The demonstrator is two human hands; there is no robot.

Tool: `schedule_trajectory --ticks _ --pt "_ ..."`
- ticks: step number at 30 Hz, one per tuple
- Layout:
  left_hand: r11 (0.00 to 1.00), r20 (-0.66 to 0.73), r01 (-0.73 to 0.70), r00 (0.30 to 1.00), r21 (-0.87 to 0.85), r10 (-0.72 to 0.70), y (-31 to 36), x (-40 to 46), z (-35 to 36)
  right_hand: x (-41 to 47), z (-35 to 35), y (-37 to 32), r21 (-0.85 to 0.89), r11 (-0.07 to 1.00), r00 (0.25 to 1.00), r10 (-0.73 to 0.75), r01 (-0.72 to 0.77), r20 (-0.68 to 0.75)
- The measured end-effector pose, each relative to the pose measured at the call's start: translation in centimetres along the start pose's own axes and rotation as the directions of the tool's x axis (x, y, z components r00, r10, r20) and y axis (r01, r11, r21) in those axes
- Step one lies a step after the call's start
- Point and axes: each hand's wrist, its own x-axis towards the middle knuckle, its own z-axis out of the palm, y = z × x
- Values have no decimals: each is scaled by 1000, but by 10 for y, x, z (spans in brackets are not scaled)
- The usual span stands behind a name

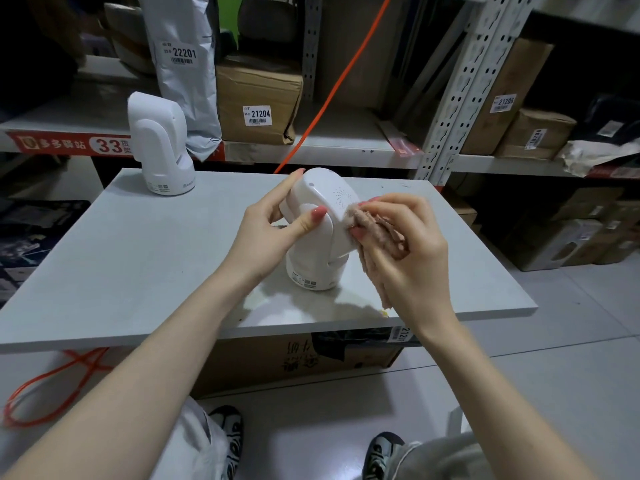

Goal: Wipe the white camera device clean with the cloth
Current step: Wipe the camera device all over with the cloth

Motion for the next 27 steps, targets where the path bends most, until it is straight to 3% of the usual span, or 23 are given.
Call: schedule_trajectory --ticks 3,9,17,23,27 --pt "1000 -65 2 998 18 -1 -1 -1 3 -3 3 5 -129 979 986 -164 160 -15" --pt "999 -127 -16 992 51 22 -5 2 10 -10 2 8 -256 918 946 -321 303 -32" --pt "1000 -156 -5 988 13 7 -7 7 10 -28 14 15 -398 835 922 -378 379 85" --pt "999 -143 -11 990 34 16 -7 5 9 -4 11 5 -437 848 917 -382 299 -114" --pt "998 -146 -19 989 60 28 -7 5 10 -10 13 11 -452 831 908 -406 323 -99"
